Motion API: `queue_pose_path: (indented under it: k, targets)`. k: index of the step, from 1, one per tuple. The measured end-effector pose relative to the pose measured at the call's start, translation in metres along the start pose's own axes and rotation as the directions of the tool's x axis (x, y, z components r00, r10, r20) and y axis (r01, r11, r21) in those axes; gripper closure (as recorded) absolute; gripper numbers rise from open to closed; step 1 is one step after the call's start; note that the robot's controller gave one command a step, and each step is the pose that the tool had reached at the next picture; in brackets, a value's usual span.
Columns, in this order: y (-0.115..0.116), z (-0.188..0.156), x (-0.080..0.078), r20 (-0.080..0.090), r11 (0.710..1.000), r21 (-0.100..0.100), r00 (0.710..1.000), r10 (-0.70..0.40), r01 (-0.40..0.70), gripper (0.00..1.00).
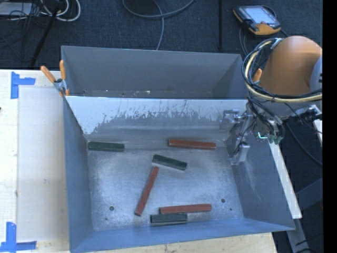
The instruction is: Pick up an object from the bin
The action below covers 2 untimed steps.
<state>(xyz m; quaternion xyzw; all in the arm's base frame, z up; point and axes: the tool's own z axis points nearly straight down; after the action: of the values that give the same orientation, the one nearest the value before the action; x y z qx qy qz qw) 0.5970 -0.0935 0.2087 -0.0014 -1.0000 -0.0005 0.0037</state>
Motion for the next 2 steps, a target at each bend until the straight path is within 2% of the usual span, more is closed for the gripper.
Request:
queue_pose_path:
  k: [1,2]
  targets:
    - [0.000,-0.004,-0.002,0.007,1.000,0.001,1.000,-0.002,0.002,0.00]
    - [0.040,0.027,0.006,0.011,0.998,0.003,0.998,-0.066,0.066,0.00]
